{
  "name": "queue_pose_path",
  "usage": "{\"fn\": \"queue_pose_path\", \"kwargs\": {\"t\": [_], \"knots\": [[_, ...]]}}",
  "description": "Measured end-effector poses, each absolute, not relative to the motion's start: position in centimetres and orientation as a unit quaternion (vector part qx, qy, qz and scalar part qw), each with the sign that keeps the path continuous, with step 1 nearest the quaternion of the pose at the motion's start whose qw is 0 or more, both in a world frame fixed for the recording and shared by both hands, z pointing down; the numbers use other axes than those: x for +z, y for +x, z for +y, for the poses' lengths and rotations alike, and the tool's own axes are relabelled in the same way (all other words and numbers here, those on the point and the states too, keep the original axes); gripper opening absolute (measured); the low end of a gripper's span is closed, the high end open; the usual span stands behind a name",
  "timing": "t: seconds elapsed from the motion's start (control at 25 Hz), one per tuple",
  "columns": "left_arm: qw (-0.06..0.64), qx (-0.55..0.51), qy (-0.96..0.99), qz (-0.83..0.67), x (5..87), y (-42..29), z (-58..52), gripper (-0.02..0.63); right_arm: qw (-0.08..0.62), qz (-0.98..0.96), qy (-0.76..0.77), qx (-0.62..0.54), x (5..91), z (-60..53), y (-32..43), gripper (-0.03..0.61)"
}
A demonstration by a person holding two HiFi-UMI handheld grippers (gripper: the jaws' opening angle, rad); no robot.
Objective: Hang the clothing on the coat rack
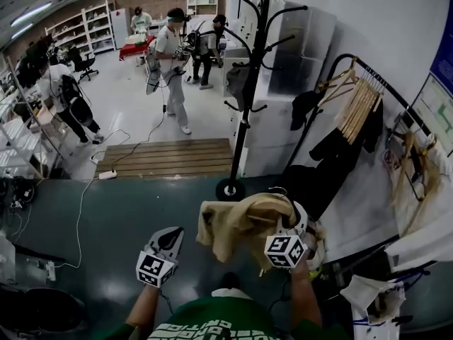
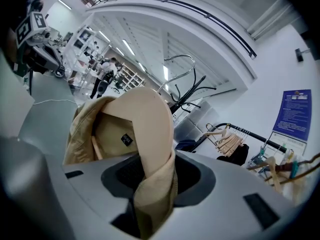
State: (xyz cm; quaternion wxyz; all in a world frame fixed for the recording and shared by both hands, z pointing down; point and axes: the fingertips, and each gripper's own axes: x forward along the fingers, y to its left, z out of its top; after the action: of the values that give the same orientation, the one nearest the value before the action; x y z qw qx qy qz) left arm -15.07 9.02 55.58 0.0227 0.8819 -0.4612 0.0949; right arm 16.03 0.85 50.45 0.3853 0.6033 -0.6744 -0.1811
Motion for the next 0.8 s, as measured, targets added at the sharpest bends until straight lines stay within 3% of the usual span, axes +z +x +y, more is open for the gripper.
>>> {"fn": "queue_pose_path", "kwargs": {"t": [0.8], "knots": [[0.030,0.102,0.872,-0.478,55.8,-9.8,0.1,0.005,0.387,-0.691,0.577,-0.198,50.5,-10.8,19.8,0.158]]}}
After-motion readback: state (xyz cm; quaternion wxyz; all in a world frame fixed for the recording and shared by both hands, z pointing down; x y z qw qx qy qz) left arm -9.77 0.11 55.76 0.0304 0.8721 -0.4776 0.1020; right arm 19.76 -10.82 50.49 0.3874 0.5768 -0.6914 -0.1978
